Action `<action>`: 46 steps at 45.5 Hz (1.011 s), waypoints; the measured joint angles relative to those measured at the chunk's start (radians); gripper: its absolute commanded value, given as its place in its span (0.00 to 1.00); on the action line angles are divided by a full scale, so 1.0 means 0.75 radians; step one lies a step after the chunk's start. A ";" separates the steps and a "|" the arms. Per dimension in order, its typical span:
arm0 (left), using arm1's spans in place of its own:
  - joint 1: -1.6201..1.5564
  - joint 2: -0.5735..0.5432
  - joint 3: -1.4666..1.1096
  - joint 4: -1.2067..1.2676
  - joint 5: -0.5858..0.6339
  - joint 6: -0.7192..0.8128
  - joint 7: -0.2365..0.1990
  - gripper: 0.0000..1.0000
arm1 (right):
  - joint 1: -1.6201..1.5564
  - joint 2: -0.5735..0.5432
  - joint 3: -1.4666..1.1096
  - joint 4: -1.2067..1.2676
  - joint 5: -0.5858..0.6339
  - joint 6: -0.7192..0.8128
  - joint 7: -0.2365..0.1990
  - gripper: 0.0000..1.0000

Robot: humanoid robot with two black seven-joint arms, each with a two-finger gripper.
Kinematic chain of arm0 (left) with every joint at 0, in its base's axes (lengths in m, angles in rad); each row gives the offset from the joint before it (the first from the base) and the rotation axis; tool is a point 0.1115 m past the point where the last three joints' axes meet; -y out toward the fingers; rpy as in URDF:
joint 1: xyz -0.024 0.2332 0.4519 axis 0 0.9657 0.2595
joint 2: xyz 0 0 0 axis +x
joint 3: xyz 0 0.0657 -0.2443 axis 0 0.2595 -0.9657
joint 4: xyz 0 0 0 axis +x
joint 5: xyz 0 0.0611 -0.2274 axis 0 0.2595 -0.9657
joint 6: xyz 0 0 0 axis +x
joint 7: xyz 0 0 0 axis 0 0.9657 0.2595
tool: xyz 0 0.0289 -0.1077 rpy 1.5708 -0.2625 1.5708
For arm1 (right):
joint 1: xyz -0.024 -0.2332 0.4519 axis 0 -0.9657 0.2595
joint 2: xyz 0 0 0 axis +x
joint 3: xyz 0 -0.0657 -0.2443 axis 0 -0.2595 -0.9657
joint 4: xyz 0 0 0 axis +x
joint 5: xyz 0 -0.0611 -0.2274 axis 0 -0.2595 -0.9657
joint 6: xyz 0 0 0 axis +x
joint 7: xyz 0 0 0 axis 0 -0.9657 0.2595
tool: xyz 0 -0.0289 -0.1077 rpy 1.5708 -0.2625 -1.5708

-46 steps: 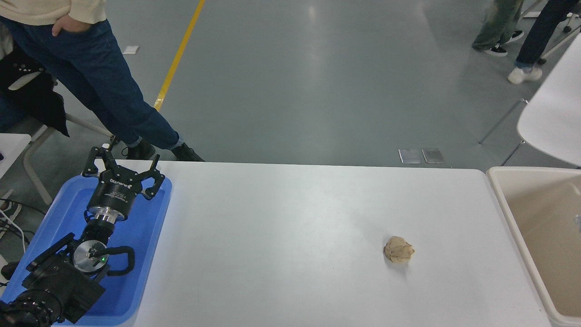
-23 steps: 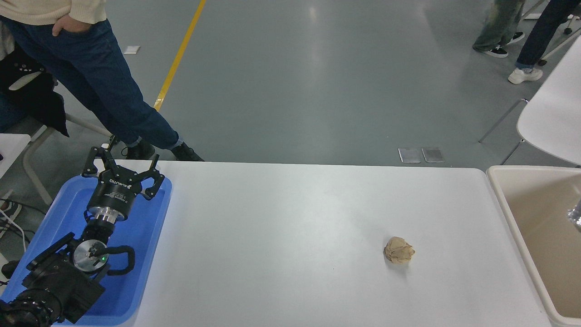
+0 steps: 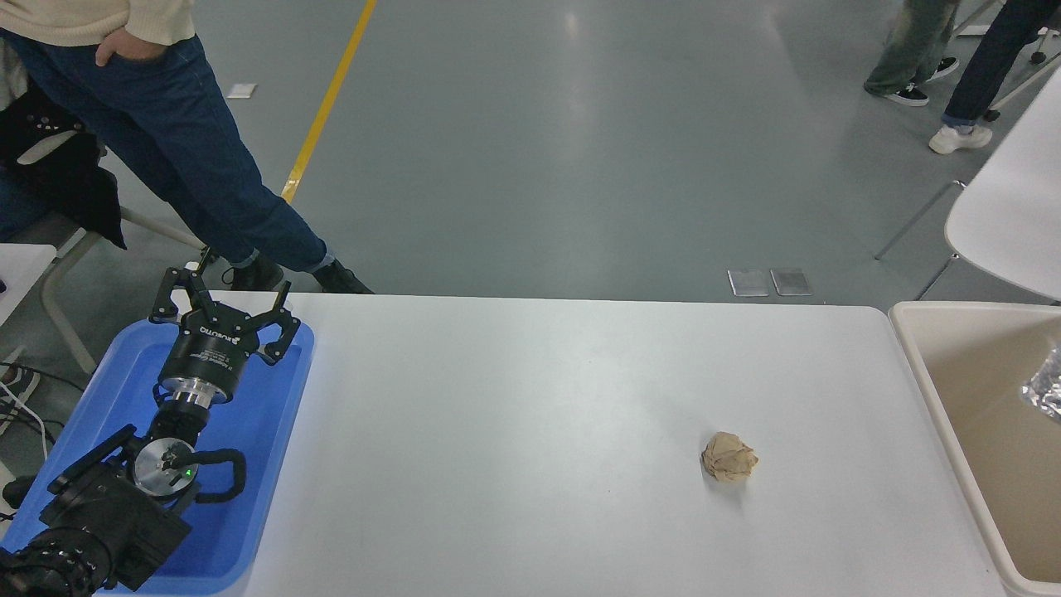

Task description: Pick up foil plate and place in dustbin

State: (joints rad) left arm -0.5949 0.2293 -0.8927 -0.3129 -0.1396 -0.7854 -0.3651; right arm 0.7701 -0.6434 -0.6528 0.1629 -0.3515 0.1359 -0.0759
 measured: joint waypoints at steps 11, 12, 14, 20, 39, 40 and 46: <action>0.000 0.000 0.000 0.000 0.000 0.000 0.000 1.00 | -0.048 0.029 0.008 -0.031 -0.001 -0.170 0.001 0.83; 0.000 0.000 0.000 0.000 0.000 0.000 0.000 1.00 | -0.057 0.033 0.008 -0.033 0.000 -0.203 0.002 0.84; 0.000 0.000 0.000 0.000 0.000 0.000 0.000 1.00 | -0.067 0.039 0.009 -0.033 0.001 -0.234 0.002 0.86; 0.000 0.000 0.000 0.000 0.000 0.000 0.000 1.00 | -0.088 0.052 0.010 -0.035 0.002 -0.308 0.002 0.92; 0.000 0.000 0.000 0.000 0.000 0.000 -0.001 1.00 | -0.002 -0.031 0.004 0.182 -0.008 -0.374 0.003 1.00; 0.000 0.000 0.000 0.000 0.000 0.000 -0.001 1.00 | 0.009 -0.042 0.001 0.208 -0.010 -0.375 0.003 1.00; 0.000 0.000 0.000 0.000 0.000 0.000 -0.001 1.00 | 0.105 -0.127 -0.036 0.405 -0.026 -0.378 0.003 1.00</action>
State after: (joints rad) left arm -0.5952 0.2290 -0.8930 -0.3129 -0.1396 -0.7854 -0.3658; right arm 0.8488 -0.7387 -0.6797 0.4665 -0.3714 -0.1475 -0.0740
